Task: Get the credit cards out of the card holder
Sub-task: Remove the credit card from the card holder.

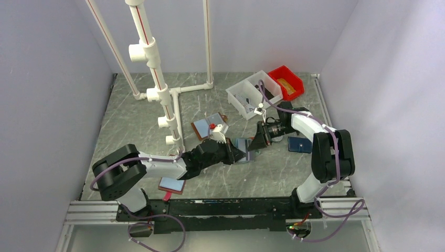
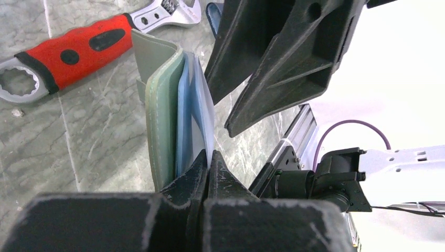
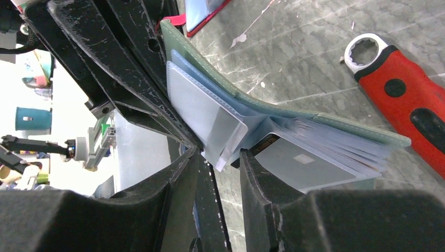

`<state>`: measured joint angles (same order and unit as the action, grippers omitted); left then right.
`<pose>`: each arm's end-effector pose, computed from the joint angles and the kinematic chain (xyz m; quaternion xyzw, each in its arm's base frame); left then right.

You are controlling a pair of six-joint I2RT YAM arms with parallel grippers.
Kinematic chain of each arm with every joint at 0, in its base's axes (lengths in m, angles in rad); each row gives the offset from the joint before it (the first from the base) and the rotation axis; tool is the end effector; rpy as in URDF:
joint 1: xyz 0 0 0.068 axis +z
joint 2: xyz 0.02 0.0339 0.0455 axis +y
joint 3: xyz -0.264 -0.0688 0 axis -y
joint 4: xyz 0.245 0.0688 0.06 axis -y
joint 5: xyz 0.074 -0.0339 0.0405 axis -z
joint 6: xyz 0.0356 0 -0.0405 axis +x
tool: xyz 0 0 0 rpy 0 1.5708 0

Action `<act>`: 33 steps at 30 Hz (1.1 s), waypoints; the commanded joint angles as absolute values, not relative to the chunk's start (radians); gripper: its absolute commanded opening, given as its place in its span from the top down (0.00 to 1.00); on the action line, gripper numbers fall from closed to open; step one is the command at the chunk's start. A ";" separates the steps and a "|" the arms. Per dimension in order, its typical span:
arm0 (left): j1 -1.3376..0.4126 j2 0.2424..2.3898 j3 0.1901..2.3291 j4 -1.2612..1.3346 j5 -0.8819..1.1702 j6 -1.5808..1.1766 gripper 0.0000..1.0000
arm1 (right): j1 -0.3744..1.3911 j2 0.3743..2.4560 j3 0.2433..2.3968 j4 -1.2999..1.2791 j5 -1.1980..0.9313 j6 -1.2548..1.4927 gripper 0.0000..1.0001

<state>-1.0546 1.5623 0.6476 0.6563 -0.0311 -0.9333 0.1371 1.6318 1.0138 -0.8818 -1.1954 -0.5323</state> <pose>0.1593 -0.2784 0.1920 0.0386 0.7913 -0.5046 0.3430 0.2696 0.0706 0.1971 -0.2902 0.7737 0.5457 0.1392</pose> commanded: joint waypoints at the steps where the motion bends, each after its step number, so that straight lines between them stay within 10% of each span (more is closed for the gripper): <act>1: -1.054 1.502 0.648 0.802 -0.049 -0.901 1.00 | 0.137 1.645 1.036 -0.885 -1.253 -0.553 0.62; 15: -1.054 1.524 0.651 0.907 -0.009 -0.891 1.00 | 0.141 1.694 1.099 -1.143 -1.401 -0.809 0.65; 20: -1.054 1.517 0.632 0.895 -0.023 -0.905 1.00 | 0.141 1.687 1.101 -1.149 -1.404 -0.816 0.89; 28: -1.054 1.436 0.596 0.825 -0.047 -0.916 0.66 | 0.141 1.689 1.101 -1.143 -1.394 -0.813 1.00; 33: -1.041 1.406 0.581 0.823 -0.010 -0.917 0.64 | 0.140 1.690 1.101 -1.147 -1.393 -0.817 1.00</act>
<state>-1.0527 1.4662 0.5892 0.7631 -0.0307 -0.9142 0.1429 1.6962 1.0691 -1.1450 -1.3773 -0.7700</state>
